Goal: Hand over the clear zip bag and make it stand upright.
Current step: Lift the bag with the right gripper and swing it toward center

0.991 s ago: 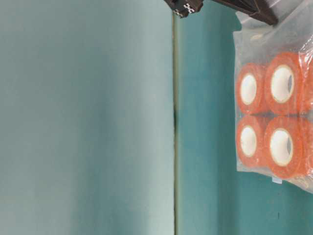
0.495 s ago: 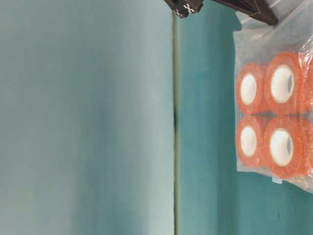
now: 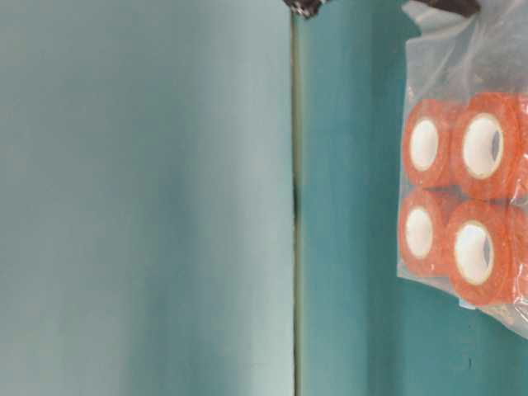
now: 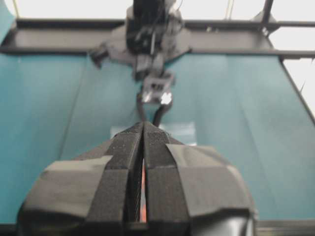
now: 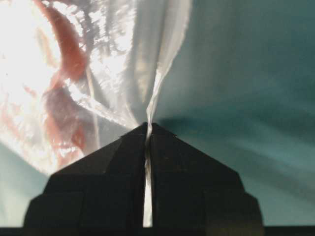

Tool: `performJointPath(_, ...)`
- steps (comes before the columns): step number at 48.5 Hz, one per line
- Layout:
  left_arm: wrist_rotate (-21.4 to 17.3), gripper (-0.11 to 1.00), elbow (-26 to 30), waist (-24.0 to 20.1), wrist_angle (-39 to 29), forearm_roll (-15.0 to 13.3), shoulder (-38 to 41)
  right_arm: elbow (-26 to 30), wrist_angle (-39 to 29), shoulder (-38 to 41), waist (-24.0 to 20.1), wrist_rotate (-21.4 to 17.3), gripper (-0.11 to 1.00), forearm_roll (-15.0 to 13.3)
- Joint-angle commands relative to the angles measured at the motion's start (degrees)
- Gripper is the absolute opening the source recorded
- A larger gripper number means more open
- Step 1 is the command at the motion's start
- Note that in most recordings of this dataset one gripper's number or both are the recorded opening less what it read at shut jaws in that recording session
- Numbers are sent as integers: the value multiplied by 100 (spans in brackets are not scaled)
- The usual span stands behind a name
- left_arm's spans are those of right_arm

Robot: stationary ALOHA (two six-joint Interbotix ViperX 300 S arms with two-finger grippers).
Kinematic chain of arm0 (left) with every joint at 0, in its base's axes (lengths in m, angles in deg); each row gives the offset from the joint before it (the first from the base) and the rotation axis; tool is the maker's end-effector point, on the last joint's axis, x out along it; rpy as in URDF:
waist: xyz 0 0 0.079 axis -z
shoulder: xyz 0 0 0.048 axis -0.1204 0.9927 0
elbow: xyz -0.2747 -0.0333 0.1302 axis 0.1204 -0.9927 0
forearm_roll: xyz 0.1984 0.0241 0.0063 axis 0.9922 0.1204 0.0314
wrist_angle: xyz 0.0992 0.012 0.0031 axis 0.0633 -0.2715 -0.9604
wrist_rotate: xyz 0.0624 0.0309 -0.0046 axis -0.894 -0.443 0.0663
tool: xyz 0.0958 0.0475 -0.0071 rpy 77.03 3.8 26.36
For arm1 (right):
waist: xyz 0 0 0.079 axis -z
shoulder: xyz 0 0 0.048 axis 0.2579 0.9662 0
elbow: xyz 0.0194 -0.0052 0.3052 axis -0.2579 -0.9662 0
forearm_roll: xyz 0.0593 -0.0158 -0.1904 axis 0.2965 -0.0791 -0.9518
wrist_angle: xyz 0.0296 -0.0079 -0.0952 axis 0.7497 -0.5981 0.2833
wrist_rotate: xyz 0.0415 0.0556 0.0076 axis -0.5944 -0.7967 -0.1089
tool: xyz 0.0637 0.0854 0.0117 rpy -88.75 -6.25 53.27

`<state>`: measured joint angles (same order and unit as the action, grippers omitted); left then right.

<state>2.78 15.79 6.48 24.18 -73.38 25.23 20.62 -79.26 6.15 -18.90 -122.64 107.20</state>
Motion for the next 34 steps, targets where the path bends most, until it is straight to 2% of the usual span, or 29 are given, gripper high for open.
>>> performJointPath(1, 18, -1, 132, -18, 18, 9, 9, 53, -53, -299, 105, 272, 1, -18)
performJointPath(10, 9, -1, 123, -18, 18, 9, -18, 255, -334, -703, 378, 826, 1, -18)
performJointPath(21, 9, -1, 123, -18, 18, 9, -26, 861, -1564, -1046, 870, 1626, 1, -202)
performJointPath(30, 9, -1, 123, -35, 18, 9, -26, 1485, -2909, -1107, 1257, 1819, 1, -756)
performJointPath(34, 9, -1, 114, -53, 18, 9, -18, 1767, -3524, -1099, 1362, 1819, 1, -1125)
